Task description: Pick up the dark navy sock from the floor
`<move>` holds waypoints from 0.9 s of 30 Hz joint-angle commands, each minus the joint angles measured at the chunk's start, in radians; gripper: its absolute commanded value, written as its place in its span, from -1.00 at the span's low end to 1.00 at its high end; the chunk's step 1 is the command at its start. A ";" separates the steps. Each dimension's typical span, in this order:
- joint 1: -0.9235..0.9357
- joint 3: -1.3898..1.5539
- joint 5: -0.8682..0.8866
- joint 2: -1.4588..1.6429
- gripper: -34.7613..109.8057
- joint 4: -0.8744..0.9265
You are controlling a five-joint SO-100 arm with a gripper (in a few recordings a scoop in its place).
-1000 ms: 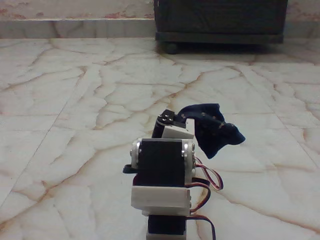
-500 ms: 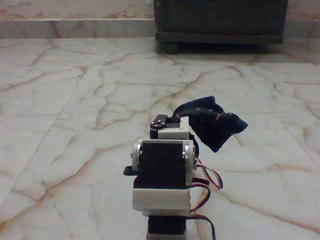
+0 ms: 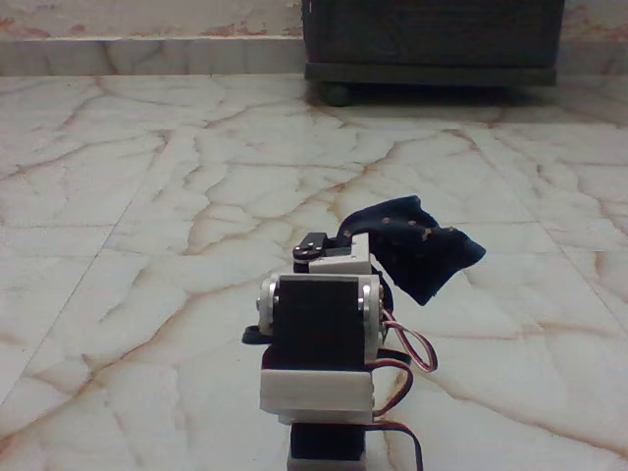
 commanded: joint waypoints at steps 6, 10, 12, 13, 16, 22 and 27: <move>-0.014 0.000 -0.008 0.029 -0.52 0.009; -0.014 0.000 -0.008 0.029 -0.52 0.011; -0.015 0.000 -0.008 0.029 -0.52 0.014; -0.018 0.000 -0.003 0.029 -0.52 0.014; -0.020 0.000 0.012 0.031 -0.52 0.018; -0.021 0.000 0.048 0.031 -0.52 0.014; -0.028 0.000 0.054 0.031 -0.52 0.012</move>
